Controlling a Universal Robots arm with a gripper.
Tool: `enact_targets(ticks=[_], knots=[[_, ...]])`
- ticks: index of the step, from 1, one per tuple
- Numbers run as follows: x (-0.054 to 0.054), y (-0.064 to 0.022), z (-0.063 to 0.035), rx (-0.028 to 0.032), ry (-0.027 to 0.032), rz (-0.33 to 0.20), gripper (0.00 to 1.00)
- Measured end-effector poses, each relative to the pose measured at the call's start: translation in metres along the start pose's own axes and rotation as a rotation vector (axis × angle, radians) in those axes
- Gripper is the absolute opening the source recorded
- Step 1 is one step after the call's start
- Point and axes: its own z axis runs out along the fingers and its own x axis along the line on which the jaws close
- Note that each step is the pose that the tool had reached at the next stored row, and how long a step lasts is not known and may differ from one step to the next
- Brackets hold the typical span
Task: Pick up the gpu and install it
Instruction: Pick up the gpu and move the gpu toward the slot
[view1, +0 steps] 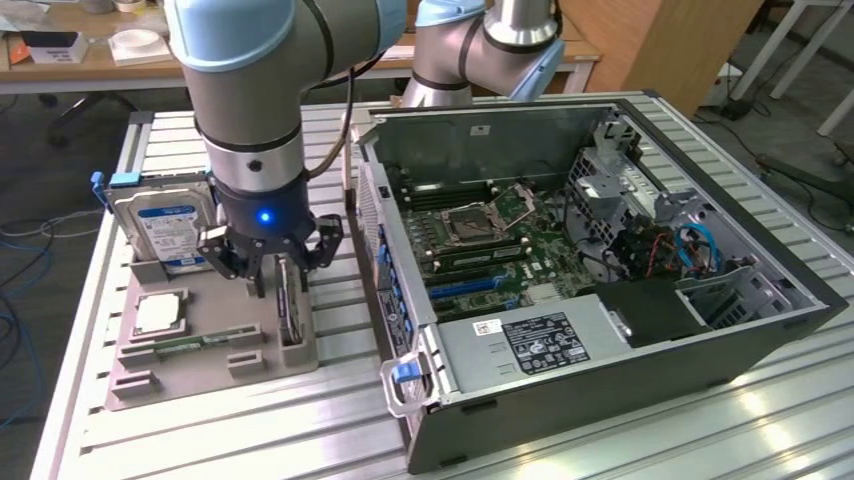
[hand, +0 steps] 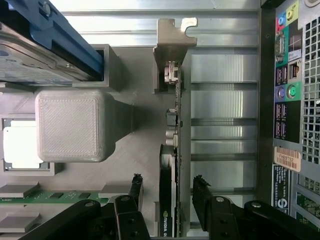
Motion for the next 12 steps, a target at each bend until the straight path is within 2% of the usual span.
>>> enact_targets(ticks=[8,9,12], knots=[[-0.0002,0.0,0.0005,-0.0003,-0.0004,0.0,0.51],[-0.0003,0.0001,0.0006,-0.0004,-0.0004,0.0,0.44],[-0.0005,0.0,0.0008,-0.0002,-0.0002,0.0,0.44]])
